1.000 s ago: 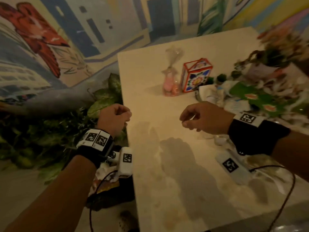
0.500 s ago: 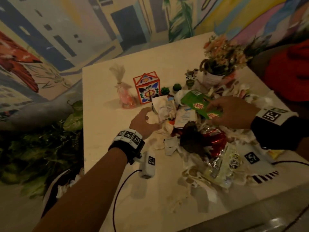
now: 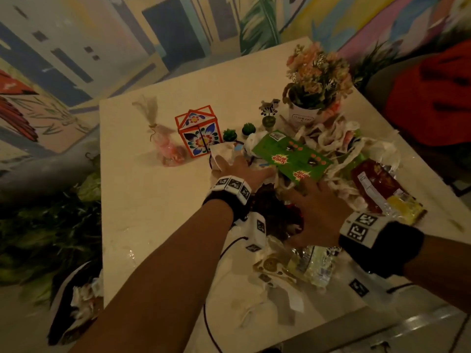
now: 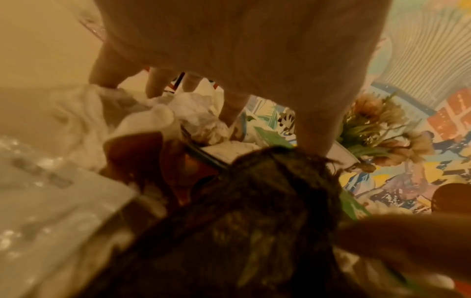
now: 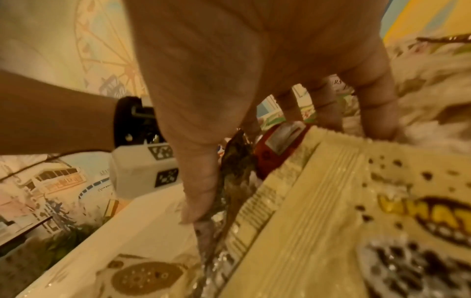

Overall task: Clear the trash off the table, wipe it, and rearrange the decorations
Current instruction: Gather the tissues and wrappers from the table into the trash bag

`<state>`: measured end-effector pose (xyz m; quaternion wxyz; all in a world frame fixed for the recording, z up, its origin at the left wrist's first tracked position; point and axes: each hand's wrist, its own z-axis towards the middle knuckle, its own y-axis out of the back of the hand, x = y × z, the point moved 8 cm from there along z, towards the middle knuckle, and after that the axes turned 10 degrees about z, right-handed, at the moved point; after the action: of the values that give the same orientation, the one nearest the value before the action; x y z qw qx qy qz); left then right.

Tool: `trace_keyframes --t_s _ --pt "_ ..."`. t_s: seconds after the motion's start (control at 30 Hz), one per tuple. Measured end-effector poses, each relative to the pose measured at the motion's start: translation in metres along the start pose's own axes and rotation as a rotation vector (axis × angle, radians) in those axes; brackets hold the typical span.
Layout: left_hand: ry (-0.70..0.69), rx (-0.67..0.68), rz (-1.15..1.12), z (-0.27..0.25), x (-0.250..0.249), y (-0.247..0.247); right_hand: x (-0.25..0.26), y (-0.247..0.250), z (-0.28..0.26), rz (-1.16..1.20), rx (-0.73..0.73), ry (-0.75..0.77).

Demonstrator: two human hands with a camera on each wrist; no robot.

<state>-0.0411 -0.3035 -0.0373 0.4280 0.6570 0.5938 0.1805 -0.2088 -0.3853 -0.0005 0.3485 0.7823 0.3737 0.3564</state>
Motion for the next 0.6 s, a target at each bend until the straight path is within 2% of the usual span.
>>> trace_keyframes --t_s 0.1,0.23,0.4,0.6 --pt "0.027 -0.041 0.043 0.002 -0.002 -0.007 -0.001 -0.013 0.013 -0.051 0.009 -0.035" --pt "-0.044 -0.151 0.123 -0.001 -0.004 -0.003 0.005 -0.019 0.034 -0.016 -0.032 -0.03" --pt "0.0 -0.124 0.068 0.003 0.015 0.004 0.011 -0.01 0.036 0.027 -0.062 -0.005" --pt "0.028 -0.119 -0.026 0.003 0.045 0.016 0.005 0.011 0.04 0.29 -0.092 0.059"
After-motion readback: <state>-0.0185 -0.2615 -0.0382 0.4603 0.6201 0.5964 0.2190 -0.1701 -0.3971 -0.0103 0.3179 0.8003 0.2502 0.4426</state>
